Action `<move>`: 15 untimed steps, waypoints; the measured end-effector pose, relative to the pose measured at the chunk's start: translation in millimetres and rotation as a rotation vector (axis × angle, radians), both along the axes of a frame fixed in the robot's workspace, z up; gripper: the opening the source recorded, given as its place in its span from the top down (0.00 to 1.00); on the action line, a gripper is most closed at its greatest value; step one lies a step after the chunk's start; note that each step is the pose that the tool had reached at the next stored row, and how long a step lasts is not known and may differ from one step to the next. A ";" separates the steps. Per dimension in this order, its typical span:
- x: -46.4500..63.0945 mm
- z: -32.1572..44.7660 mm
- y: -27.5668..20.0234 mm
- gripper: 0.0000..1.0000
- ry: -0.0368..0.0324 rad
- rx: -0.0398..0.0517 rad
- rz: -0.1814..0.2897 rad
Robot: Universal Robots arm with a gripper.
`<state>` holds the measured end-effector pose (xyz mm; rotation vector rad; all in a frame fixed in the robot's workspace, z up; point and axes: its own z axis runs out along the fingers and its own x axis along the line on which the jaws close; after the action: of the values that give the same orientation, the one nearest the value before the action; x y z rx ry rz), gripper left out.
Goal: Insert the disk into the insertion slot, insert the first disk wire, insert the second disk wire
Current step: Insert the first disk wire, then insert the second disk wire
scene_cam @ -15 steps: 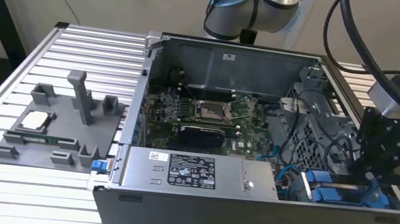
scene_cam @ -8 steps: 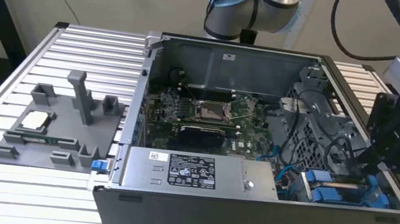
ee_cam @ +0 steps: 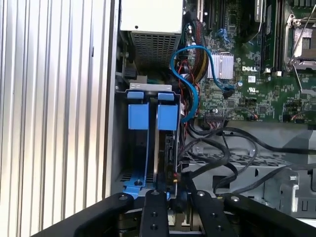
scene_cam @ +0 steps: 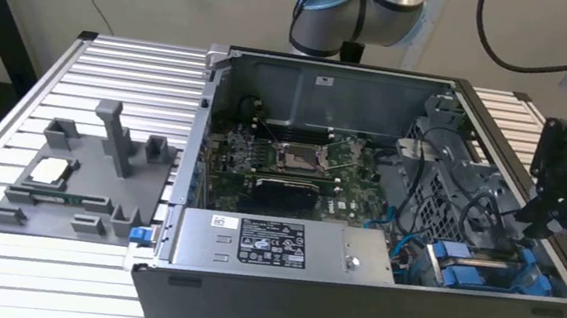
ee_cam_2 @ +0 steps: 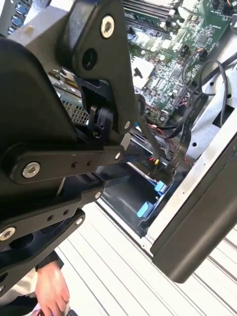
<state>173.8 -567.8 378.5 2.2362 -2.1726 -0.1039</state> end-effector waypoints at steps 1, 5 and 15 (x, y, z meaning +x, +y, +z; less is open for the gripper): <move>0.0 1.3 0.0 0.73 0.0000 0.0002 0.000; 0.0 2.5 0.0 0.73 0.0000 0.0005 0.000; 5.3 2.9 0.0 0.73 0.0006 0.0000 0.000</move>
<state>179.1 -567.8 381.5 2.2360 -2.1723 -0.1045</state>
